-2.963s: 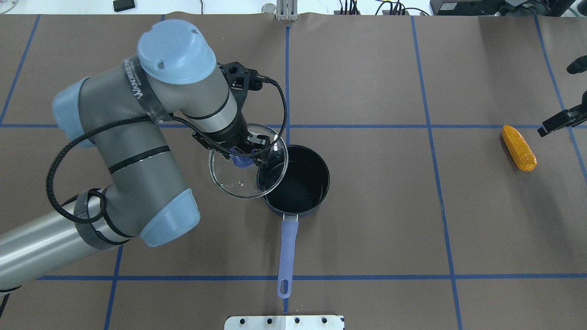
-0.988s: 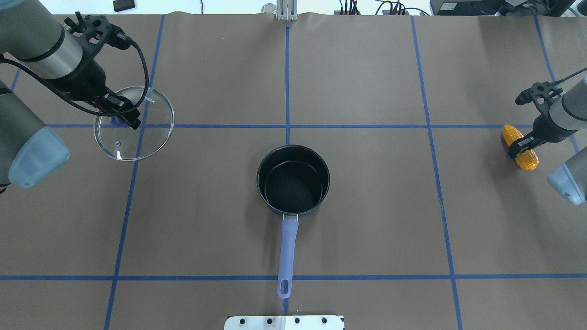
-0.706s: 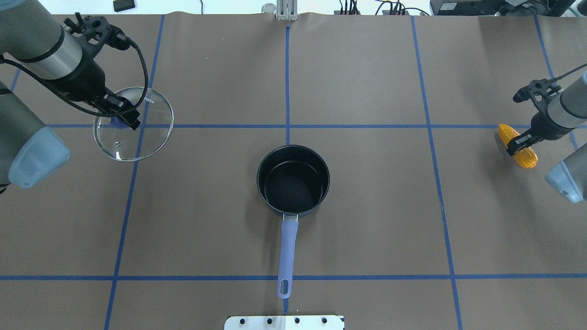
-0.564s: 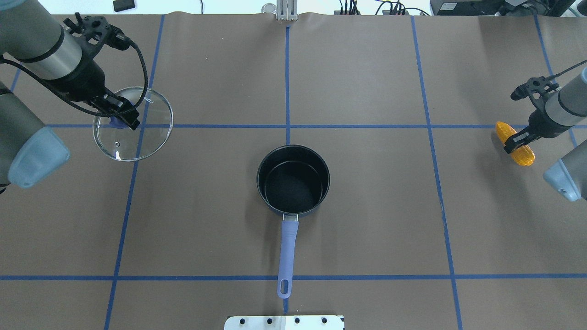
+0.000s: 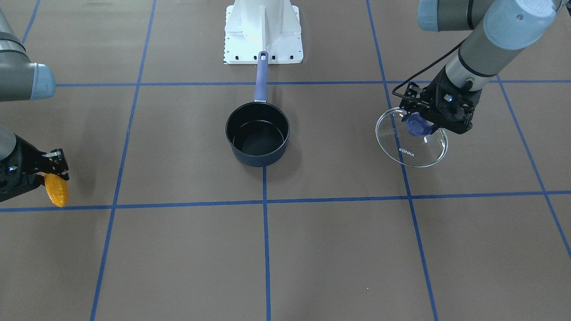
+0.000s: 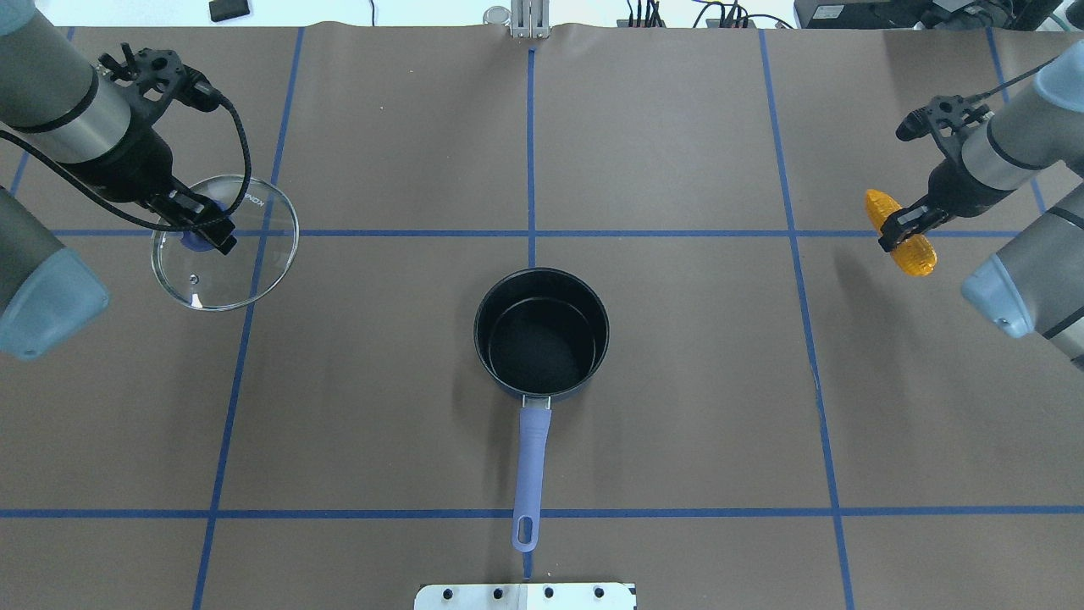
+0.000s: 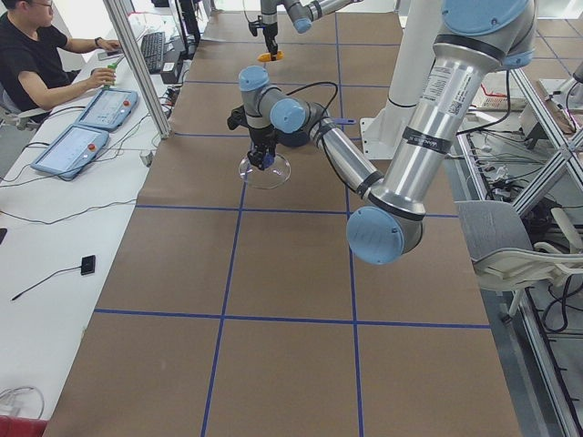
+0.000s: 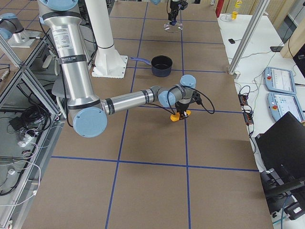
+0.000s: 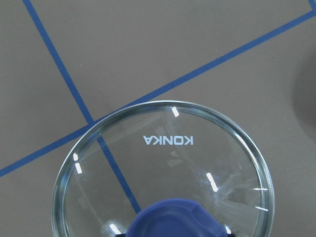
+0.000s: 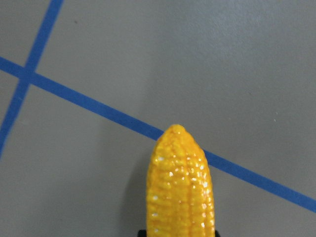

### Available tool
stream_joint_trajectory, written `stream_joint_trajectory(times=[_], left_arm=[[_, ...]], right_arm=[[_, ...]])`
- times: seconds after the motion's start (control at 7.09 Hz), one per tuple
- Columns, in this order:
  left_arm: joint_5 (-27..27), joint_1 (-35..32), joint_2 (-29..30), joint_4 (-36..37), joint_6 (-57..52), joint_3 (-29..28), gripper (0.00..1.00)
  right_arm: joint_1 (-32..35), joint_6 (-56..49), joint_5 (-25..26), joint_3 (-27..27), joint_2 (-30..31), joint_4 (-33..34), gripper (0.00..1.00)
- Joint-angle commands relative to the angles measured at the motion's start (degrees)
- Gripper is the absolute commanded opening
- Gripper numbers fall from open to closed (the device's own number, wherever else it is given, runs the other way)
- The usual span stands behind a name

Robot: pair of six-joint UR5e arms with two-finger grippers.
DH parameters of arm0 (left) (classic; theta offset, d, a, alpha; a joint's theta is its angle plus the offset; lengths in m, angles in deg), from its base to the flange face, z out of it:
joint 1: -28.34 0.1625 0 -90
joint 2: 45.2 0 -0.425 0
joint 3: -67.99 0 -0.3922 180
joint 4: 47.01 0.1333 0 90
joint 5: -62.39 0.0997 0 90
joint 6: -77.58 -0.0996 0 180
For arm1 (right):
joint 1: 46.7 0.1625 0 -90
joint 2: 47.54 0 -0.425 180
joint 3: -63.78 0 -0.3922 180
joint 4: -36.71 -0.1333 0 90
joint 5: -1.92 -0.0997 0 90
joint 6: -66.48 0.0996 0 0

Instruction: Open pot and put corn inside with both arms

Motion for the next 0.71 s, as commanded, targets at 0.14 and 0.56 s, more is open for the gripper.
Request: stream_joint_trajectory(times=[0.14, 0.56], left_arm=[[0.0, -2.5, -3.9, -0.2, -5.5, -0.5, 0.58], [0.0, -3.7, -7.2, -0.4, -7.9, -0.9, 0.58]], right_arm=[[-11.3, 23.3, 1.4, 6.0, -13.1, 6.8, 0.19], [-18.5, 30.0, 3.3, 6.2, -21.0, 6.6, 0.19]])
